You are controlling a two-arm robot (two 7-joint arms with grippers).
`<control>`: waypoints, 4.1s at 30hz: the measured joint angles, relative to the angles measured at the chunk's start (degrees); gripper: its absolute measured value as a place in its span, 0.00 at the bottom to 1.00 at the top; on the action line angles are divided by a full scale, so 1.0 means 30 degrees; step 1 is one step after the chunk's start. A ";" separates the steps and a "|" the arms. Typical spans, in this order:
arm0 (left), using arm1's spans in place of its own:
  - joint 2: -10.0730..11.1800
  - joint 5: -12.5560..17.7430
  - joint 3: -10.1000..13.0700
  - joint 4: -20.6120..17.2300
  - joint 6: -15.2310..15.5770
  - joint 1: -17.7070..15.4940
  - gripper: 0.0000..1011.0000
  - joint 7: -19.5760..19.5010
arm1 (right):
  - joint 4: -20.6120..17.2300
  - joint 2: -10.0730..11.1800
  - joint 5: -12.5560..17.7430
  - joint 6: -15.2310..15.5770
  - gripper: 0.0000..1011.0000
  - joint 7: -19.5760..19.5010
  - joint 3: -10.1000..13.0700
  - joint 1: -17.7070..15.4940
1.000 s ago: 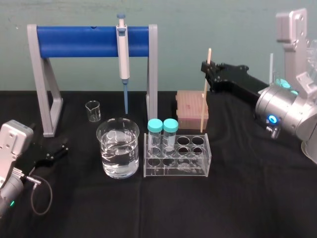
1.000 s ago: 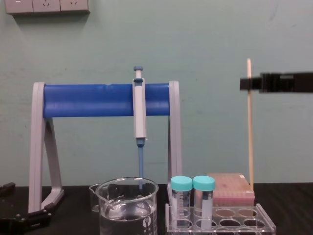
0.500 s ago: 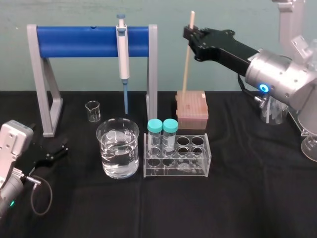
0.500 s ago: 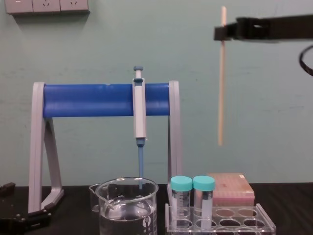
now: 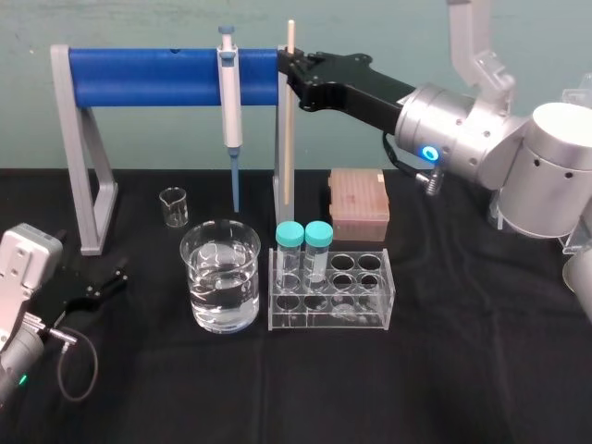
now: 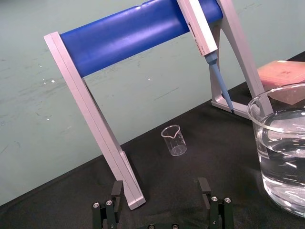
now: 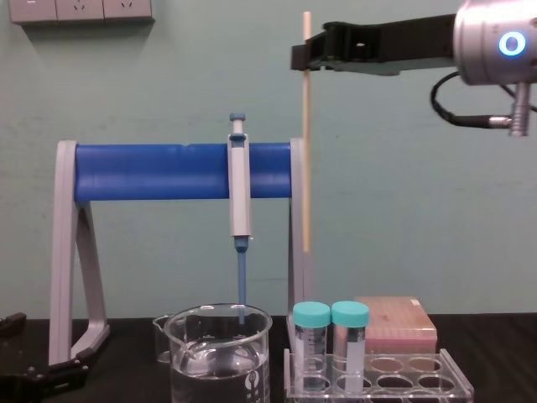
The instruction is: Hold the thermometer with one hand and immerse one end into the beaker, then reinsert it into the test tube rack.
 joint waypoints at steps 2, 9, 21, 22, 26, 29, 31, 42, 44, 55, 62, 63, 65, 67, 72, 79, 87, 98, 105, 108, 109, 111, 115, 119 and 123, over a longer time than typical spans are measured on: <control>0.0000 0.0000 0.0000 0.0000 0.0000 0.0000 0.99 0.0000 | 0.0141 -0.0063 0.0005 -0.0031 0.05 0.0010 -0.0201 0.0143; 0.0000 0.0000 0.0001 0.0000 0.0000 0.0000 0.99 0.0000 | 0.0503 -0.0217 0.0008 -0.0487 0.05 0.0169 -0.0980 0.0595; 0.0000 0.0000 0.0000 0.0000 0.0000 0.0000 0.99 0.0000 | 0.1472 -0.0299 -0.0112 -0.1884 0.05 0.0970 -0.2396 0.0877; 0.0000 0.0000 0.0000 0.0000 0.0000 0.0000 0.99 0.0000 | 0.1585 -0.0311 -0.0110 -0.2040 0.05 0.1089 -0.2467 0.0876; 0.0001 0.0000 0.0001 0.0000 0.0000 -0.0001 0.99 0.0000 | 0.2085 -0.0365 -0.0094 -0.2657 0.06 0.1598 -0.2782 0.0890; -0.0001 0.0000 0.0001 0.0000 0.0000 0.0000 0.99 0.0001 | 0.2507 -0.0416 -0.0106 -0.3131 0.05 0.1940 -0.3035 0.0932; 0.0001 0.0000 0.0001 0.0001 0.0000 0.0000 0.99 0.0000 | 0.2827 -0.0485 -0.0128 -0.3384 0.06 0.2125 -0.3206 0.0989; 0.0000 0.0000 0.0001 0.0000 -0.0001 0.0000 0.99 0.0000 | 0.5040 -0.1116 -0.0417 -0.4867 0.05 0.3092 -0.3718 0.1456; 0.0001 0.0000 0.0000 0.0000 0.0000 -0.0001 0.99 0.0000 | 0.5560 -0.1282 -0.0459 -0.5195 0.05 0.3317 -0.3789 0.1562; 0.0001 0.0001 0.0001 0.0000 0.0000 0.0000 0.99 0.0000 | 0.7199 -0.1890 -0.1000 -0.5713 0.05 0.3575 -0.3978 0.1845; 0.0001 0.0000 0.0001 0.0000 0.0000 -0.0001 0.99 0.0000 | 0.7617 -0.2074 -0.1140 -0.5754 0.05 0.3752 -0.3929 0.1765; 0.0001 0.0000 0.0000 0.0000 0.0000 -0.0001 0.99 0.0000 | 0.7638 -0.2084 -0.1158 -0.5755 0.05 0.3764 -0.3925 0.1751; 0.0000 0.0001 0.0001 0.0000 0.0000 0.0000 0.99 -0.0001 | 0.7673 -0.2111 -0.1190 -0.5759 0.05 0.3798 -0.3915 0.1695; 0.0000 0.0001 0.0000 0.0000 0.0000 0.0000 0.99 0.0000 | 0.7700 -0.2121 -0.1208 -0.5773 0.05 0.3830 -0.3909 0.1666; 0.0001 0.0000 0.0001 0.0000 0.0000 0.0000 0.99 -0.0001 | 0.7791 -0.2179 -0.1320 -0.5880 0.05 0.3946 -0.3894 0.1575; 0.0000 0.0000 0.0001 0.0000 0.0000 0.0000 0.99 0.0000 | 0.7908 -0.2269 -0.1360 -0.5926 0.05 0.4048 -0.3863 0.1505; 0.0000 0.0001 0.0001 0.0000 0.0000 0.0000 0.99 0.0000 | 0.8321 -0.2406 -0.1345 -0.5990 0.05 0.4216 -0.3779 0.1516; 0.0000 0.0000 0.0001 0.0000 0.0000 0.0000 0.99 0.0000 | 0.8860 -0.2572 -0.1309 -0.6062 0.05 0.4421 -0.3745 0.1602; 0.0000 0.0000 0.0001 0.0000 0.0000 -0.0001 0.99 -0.0001 | 0.9099 -0.2654 -0.1360 -0.6147 0.05 0.4484 -0.3777 0.1668; 0.0001 0.0000 0.0001 0.0000 -0.0001 0.0000 0.99 -0.0001 | 0.9153 -0.2665 -0.1425 -0.6151 0.05 0.4488 -0.3790 0.1676; 0.0000 0.0000 0.0001 0.0000 0.0000 0.0000 0.99 0.0000 | 0.9154 -0.2666 -0.1440 -0.6152 0.05 0.4488 -0.3790 0.1674; 0.0000 0.0000 0.0001 0.0000 0.0000 0.0000 0.99 0.0000 | 0.9154 -0.2667 -0.1463 -0.6151 0.05 0.4486 -0.3795 0.1659; 0.0001 0.0001 0.0001 0.0000 -0.0001 -0.0001 0.99 0.0000 | 0.9172 -0.2676 -0.1494 -0.6149 0.05 0.4480 -0.3801 0.1626; 0.0000 0.0001 0.0000 0.0000 0.0000 0.0000 0.99 0.0000 | 0.9228 -0.2689 -0.1555 -0.6134 0.05 0.4483 -0.3808 0.1609; 0.0001 -0.0001 0.0001 0.0000 0.0000 -0.0001 0.99 0.0000 | 0.9301 -0.2721 -0.1596 -0.6110 0.05 0.4484 -0.3800 0.1603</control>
